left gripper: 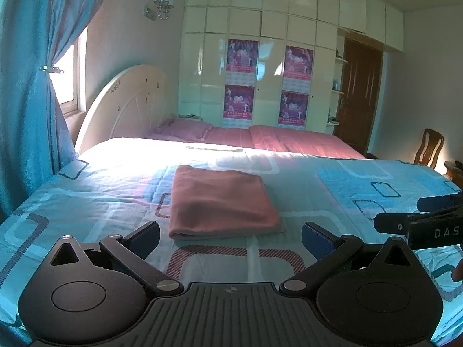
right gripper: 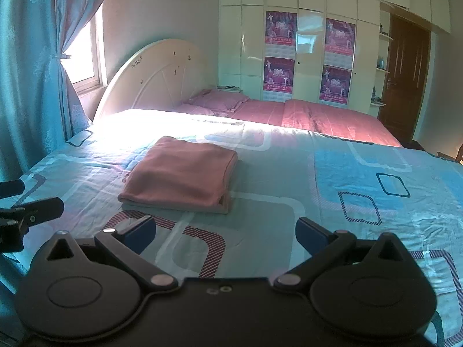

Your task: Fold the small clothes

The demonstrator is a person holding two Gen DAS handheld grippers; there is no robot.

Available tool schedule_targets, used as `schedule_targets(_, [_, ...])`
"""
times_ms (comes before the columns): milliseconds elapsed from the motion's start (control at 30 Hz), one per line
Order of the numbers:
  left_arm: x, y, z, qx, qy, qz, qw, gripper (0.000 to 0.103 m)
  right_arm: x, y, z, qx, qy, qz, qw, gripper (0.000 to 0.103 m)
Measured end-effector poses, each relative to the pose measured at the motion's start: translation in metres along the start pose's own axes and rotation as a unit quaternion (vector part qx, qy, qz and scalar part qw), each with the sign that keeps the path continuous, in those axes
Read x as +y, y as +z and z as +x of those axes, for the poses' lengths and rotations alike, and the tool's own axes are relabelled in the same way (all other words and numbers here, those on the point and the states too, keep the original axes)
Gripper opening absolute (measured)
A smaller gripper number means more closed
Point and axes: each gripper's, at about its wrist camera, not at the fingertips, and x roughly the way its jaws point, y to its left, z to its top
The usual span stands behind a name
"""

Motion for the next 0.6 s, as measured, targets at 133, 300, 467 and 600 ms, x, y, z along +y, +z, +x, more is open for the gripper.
schedule_targets(133, [0.0016,0.002,0.0008,-0.002,0.002,0.001,1.0,0.103,0.0005,-0.0001,0.0,-0.001,0.0,0.0,1.0,0.102])
schedule_targets(300, [0.003,0.0031,0.0034,0.0,0.004,0.003,1.0,0.103,0.0011,0.0012,0.0024,-0.001,-0.002,-0.002,1.0,0.102])
schedule_targets(467, [0.0026,0.0038,0.0048,0.0,0.005,0.004,1.0,0.103,-0.0003,0.003,0.0047,0.0,-0.001,-0.003,1.0,0.102])
schedule_targets(600, [0.002,0.0054,0.008,-0.001,0.005,0.007,1.0,0.103,-0.001,0.0044,0.0062,0.0,-0.002,-0.004,1.0,0.102])
